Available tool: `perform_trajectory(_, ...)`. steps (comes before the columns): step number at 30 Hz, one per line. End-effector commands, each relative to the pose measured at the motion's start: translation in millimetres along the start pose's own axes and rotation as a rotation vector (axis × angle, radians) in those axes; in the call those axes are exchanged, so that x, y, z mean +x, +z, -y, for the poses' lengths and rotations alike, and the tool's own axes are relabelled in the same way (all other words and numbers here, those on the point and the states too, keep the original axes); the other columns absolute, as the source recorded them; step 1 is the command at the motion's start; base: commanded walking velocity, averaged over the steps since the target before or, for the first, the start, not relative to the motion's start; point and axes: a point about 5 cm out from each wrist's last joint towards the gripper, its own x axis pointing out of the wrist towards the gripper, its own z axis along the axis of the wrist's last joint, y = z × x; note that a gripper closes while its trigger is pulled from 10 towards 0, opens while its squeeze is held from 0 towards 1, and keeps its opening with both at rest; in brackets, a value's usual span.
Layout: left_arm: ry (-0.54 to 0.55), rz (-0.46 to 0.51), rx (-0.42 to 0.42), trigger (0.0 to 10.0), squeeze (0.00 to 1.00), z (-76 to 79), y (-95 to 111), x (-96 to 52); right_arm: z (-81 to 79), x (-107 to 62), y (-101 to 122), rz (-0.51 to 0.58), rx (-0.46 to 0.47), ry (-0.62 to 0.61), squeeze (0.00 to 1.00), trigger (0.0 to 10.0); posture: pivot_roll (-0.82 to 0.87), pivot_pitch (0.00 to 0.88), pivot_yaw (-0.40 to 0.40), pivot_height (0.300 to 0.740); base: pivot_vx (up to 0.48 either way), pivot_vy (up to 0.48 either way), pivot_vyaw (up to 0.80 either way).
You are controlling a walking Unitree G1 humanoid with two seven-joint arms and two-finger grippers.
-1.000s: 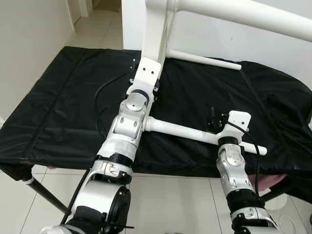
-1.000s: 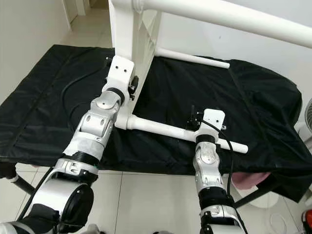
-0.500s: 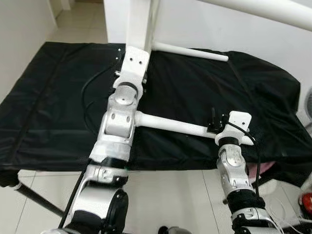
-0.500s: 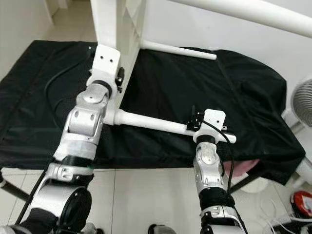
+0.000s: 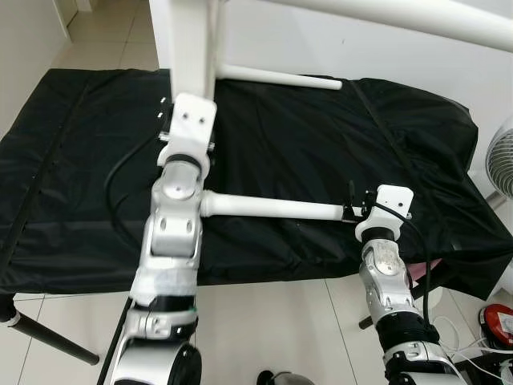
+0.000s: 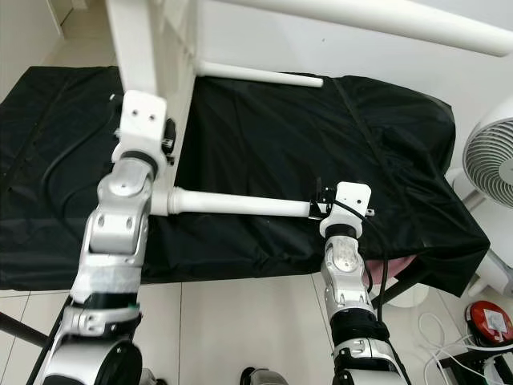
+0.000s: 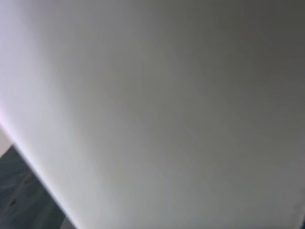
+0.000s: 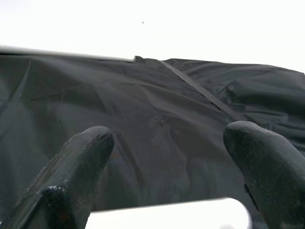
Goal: Building children table
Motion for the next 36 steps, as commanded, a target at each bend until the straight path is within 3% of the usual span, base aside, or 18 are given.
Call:
perform_trajectory(1, 0.486, -0.03, -0.034, 0.0, 0.0, -23.3, -4.1, -15.1, 1.6, 0.0, -1.6, -0.008, -0.008, 0.0, 0.0, 10.0, -0.03, 0.0, -0.046, 0.74, 0.0, 0.0, 0.0)
perform_trajectory(12, 0.451, 0.019, -0.008, 0.0, 0.0, -35.9, -7.0, -28.3, 2.6, -0.7, -3.8, -0.017, -0.015, -0.001, 0.0, 10.0, -0.02, 0.008, -0.053, 0.74, 0.0, 0.0, 0.0)
perform_trajectory(25, 0.311, 0.152, 0.067, 0.0, 0.0, -50.8, -0.5, -13.8, -4.1, -0.2, -5.7, -0.026, -0.009, 0.02, 0.0, 10.0, 0.0, 0.008, -0.057, 0.74, 0.0, 0.0, 0.0)
perform_trajectory(26, 0.308, 0.15, 0.065, 3.7, 0.0, -53.9, -1.2, -11.3, -4.4, -0.9, -6.3, -0.028, -0.01, 0.021, 0.0, 10.0, 0.0, 0.006, -0.054, 0.74, 0.0, 0.0, 0.0)
perform_trajectory(27, 0.308, 0.15, 0.065, 3.7, 0.0, -53.9, -1.2, -11.3, -4.4, -0.9, -6.3, -0.028, -0.01, 0.021, 0.0, 10.0, 0.0, 0.006, -0.054, 0.74, 0.0, 0.0, 0.0)
perform_trajectory(28, 0.305, 0.148, 0.069, 10.0, 0.0, -56.3, -1.6, -9.1, -4.1, -1.8, -7.1, -0.03, -0.01, 0.02, 0.0, 10.0, 0.0, 0.005, -0.053, 0.74, 0.0, 0.0, 0.0)
perform_trajectory(36, 0.263, 0.157, 0.063, 10.0, 0.0, -55.3, -3.1, -6.7, -2.3, -3.8, -9.0, -0.035, -0.015, 0.016, 0.0, 10.0, -0.01, 0.001, -0.053, 0.74, 0.0, 0.0, 0.0)
